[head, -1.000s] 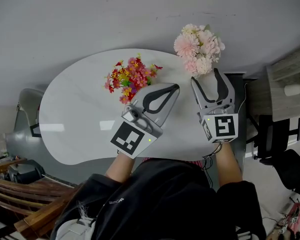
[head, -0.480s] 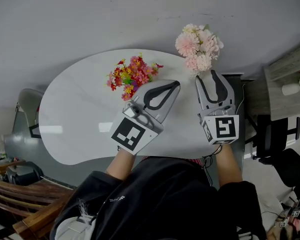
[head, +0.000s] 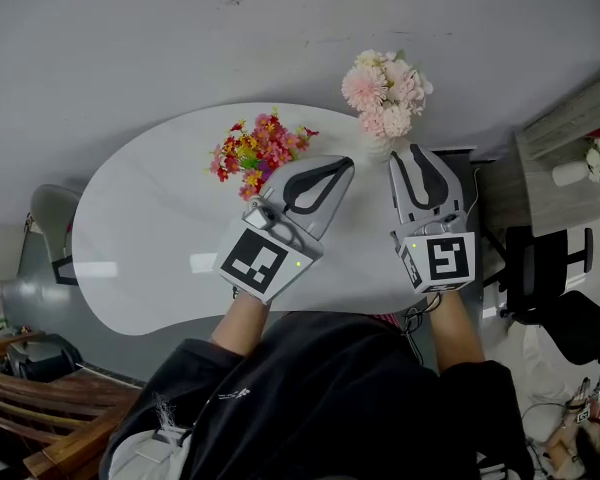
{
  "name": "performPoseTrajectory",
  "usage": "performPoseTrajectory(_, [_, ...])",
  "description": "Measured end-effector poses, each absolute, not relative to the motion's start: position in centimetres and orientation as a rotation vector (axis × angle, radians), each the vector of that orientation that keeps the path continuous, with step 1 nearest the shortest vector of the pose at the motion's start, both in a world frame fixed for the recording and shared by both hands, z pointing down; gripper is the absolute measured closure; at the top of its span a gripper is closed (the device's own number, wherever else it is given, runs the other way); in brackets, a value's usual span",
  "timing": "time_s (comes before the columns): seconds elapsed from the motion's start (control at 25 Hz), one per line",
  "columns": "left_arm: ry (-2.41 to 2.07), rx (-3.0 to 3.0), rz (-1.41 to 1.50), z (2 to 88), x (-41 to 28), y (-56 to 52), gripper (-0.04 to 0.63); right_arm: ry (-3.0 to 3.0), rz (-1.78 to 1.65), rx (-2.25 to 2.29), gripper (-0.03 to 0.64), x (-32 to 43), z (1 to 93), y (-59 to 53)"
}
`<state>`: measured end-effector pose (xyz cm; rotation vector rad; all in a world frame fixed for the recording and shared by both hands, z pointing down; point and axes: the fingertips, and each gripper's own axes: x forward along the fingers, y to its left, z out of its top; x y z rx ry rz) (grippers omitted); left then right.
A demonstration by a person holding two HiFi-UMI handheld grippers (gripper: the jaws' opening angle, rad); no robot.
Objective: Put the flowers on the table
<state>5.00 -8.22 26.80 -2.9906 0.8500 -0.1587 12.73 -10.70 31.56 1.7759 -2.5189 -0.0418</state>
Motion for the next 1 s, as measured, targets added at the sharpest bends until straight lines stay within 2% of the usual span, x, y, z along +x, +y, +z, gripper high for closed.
performPoseTrajectory(0.56, [0.833, -2.962, -0.133, 25.6, 4.5, -8.0, 0.591, -2.555, 0.006, 1.759, 0.585, 11.8, 29.7, -9.2])
performPoseTrajectory(1.0, [0.836, -2.903, -0.185, 25.4, 2.4, -7.3, 0.591, -2.629, -0.047, 1.649, 0.606, 8.8, 27.7, -7.0])
